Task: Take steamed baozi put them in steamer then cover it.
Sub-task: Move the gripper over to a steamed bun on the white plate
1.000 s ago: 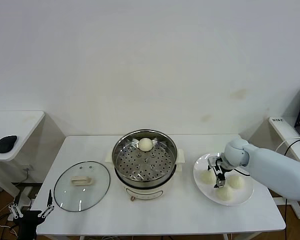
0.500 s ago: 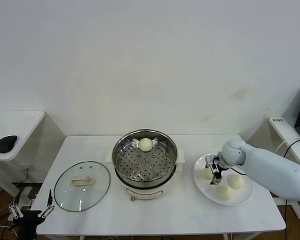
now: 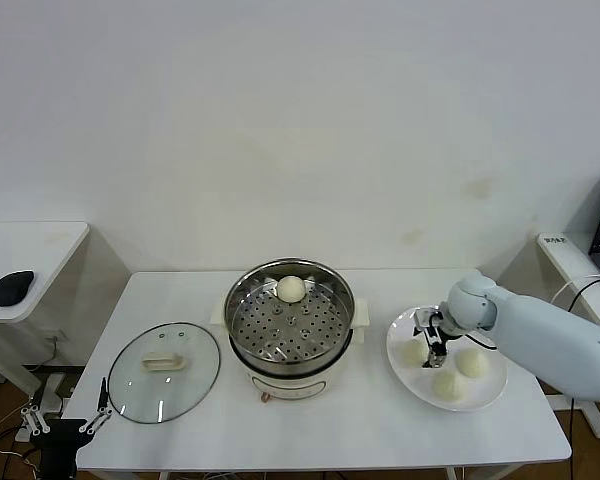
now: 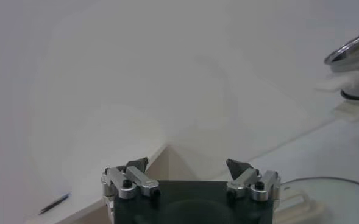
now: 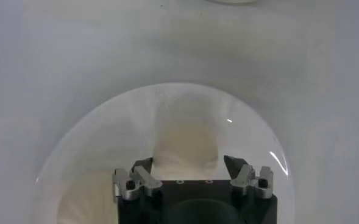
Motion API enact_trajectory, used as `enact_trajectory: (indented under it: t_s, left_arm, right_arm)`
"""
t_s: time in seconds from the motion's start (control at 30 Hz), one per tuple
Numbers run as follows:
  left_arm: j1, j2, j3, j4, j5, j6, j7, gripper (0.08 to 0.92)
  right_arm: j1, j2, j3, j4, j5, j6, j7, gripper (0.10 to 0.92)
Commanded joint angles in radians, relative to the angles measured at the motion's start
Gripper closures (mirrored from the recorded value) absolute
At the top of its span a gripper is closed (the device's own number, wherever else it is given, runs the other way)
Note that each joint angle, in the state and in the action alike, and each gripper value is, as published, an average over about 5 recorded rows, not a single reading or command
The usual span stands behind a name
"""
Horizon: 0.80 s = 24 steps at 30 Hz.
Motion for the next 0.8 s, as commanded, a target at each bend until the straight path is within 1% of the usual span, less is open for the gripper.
enact_trajectory:
  t_s: [0.03,0.2,0.3,0.67,0.73,0.8]
  left_arm:
    - [0.003,0.001,0.000,-0.002,0.000,0.000,0.001,0.177]
    - [0.002,0.000,-0.001,-0.002,0.000,0.000,0.000,0.177]
    - [0.002,0.000,-0.001,-0.002,0.000,0.000,0.000,0.177]
    - [-0.003,0.001,-0.004,0.001,-0.002,0.000,0.000,0.177]
    - [-0.005,0.003,-0.003,0.001,-0.002,0.001,0.000,0.177]
    - [-0.007,0.005,-0.002,0.002,-0.002,0.002,0.001,0.177]
  right_arm:
    - [-0.004,0.000,0.002,0.000,-0.001,-0.005,0.000,0.287]
    - [-0.011,0.017,0.003,-0.016,-0.007,-0.005,0.002,0.292]
    - [-0.010,0.025,0.004,-0.021,-0.007,-0.007,0.004,0.308]
    - [0.056,0.001,-0.021,0.011,0.016,-0.007,-0.016,0.500]
    - [0.100,-0.014,-0.036,0.033,0.033,-0.007,-0.019,0.518]
    - [0.157,-0.030,-0.054,0.061,0.059,-0.009,-0.022,0.516]
